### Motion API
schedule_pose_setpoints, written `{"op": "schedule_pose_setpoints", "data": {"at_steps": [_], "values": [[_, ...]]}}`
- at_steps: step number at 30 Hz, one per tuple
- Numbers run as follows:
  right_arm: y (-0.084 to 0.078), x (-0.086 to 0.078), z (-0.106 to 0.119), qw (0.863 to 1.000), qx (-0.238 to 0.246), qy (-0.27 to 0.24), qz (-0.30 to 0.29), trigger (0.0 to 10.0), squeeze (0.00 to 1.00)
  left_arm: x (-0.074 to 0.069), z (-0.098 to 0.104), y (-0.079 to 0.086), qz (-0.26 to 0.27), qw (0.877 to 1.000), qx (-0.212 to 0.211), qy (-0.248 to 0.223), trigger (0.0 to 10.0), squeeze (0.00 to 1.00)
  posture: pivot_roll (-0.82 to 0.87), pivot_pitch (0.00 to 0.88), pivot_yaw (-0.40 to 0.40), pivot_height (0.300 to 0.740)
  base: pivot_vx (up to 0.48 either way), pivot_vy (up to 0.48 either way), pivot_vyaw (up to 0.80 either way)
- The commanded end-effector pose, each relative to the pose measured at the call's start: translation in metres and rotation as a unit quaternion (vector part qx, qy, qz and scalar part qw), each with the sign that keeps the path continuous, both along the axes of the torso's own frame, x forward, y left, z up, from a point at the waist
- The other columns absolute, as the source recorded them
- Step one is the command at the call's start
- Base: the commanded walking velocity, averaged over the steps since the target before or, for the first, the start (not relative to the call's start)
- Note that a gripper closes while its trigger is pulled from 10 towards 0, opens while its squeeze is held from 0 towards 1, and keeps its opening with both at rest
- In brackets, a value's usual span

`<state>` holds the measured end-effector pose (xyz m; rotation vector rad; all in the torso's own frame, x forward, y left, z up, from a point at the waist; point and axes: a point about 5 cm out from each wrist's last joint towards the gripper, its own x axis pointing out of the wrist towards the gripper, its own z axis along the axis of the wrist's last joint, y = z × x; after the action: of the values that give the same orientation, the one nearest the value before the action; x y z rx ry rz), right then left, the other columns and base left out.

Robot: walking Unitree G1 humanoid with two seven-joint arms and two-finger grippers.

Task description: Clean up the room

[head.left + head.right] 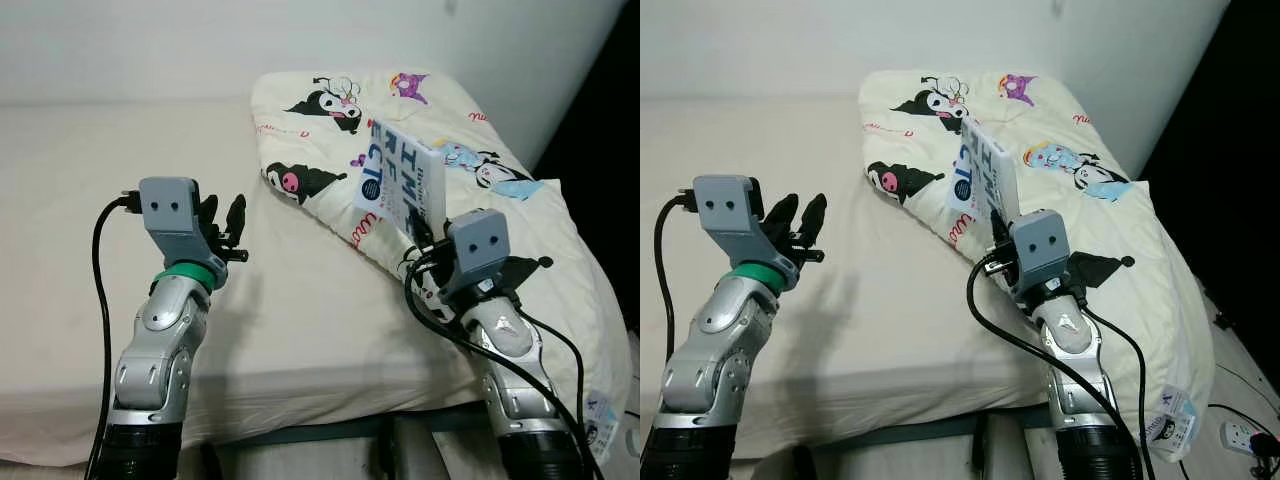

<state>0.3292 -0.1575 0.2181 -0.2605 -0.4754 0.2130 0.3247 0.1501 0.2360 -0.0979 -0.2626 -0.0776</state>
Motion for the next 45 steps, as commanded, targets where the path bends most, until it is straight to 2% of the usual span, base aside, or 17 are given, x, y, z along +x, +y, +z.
{"op": "schedule_pose_setpoints", "data": {"at_steps": [1,4,11,34,45], "values": [[0.001,-0.004,0.002,1.000,-0.001,-0.020,-0.004,10.0,0.00,0.000,-0.012,0.000,0.004,1.000,0.016,0.024,10.0,0.00,-0.12,0.045,0.072,0.581,0.000,0.000,0.00],[0.001,-0.004,0.004,1.000,0.006,-0.028,-0.008,10.0,0.00,0.001,-0.020,0.001,0.006,0.999,0.035,0.034,10.0,0.00,-0.12,0.042,0.081,0.596,0.000,0.000,0.00],[0.001,-0.004,0.005,0.999,0.016,-0.036,-0.014,10.0,0.00,0.004,-0.030,0.007,0.009,0.998,0.043,0.054,10.0,0.00,-0.12,0.040,0.084,0.620,0.000,0.000,0.00],[-0.001,-0.003,0.003,0.999,0.017,-0.031,-0.022,10.0,0.00,0.007,-0.030,-0.009,-0.034,0.997,0.035,0.057,10.0,0.00,-0.13,0.025,0.087,0.717,0.000,0.000,0.00],[-0.002,-0.002,0.000,0.998,0.033,-0.031,-0.032,10.0,0.00,0.007,-0.031,-0.011,-0.039,0.997,0.043,0.058,10.0,0.00,-0.13,0.018,0.092,0.722,0.000,0.000,0.00]]}}
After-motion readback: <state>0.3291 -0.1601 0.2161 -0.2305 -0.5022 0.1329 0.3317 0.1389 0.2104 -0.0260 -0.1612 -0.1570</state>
